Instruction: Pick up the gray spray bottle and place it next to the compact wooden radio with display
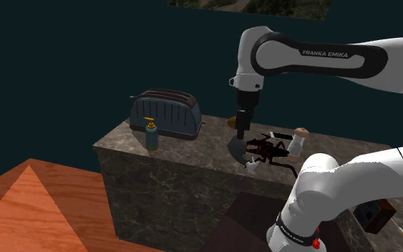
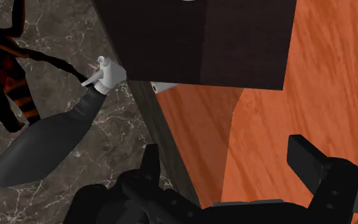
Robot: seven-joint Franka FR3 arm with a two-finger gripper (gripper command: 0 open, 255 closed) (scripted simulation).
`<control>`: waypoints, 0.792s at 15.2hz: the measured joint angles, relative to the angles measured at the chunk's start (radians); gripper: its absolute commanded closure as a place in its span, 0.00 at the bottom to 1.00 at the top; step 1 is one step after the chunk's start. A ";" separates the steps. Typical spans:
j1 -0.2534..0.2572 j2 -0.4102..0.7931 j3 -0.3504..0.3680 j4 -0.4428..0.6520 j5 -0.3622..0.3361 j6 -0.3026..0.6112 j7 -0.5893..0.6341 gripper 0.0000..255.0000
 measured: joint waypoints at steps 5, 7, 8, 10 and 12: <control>-0.054 -0.022 -0.022 -0.096 -0.013 0.111 0.050 0.00; -0.091 -0.025 -0.041 -0.150 -0.026 0.186 0.078 0.00; -0.110 -0.027 -0.049 -0.185 -0.031 0.231 0.094 0.00; -0.149 -0.038 -0.066 -0.241 -0.042 0.304 0.124 0.00; -0.192 -0.030 -0.090 -0.292 -0.057 0.388 0.149 0.00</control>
